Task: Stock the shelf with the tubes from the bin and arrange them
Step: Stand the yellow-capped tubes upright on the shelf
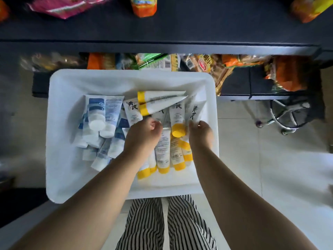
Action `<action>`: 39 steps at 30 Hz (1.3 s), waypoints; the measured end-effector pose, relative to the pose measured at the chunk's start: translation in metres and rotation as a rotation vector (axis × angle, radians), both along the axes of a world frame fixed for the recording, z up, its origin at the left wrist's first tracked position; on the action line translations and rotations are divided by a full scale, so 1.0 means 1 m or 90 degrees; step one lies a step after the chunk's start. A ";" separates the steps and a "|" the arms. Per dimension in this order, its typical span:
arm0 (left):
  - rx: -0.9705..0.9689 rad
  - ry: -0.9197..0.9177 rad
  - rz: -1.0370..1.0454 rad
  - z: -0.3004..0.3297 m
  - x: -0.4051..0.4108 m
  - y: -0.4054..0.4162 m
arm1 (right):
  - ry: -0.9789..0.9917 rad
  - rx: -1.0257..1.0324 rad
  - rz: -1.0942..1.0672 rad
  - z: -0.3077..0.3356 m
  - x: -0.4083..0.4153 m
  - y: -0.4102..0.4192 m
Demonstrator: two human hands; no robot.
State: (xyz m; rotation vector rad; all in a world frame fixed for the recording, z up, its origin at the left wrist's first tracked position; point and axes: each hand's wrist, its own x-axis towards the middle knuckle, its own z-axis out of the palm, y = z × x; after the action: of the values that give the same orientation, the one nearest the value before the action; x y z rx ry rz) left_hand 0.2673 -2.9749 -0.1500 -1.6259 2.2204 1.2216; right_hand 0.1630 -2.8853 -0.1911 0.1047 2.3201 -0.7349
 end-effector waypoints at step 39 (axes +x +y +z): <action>0.541 0.668 0.112 0.377 -0.065 0.002 | -0.103 -0.830 -0.227 0.409 -0.060 0.055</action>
State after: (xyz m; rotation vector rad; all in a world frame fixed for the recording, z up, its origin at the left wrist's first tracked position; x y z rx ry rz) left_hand 0.2027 -2.9727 0.2272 -0.8794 1.3713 2.9805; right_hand 0.1029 -2.8307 0.2175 -0.0226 1.2955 -2.1439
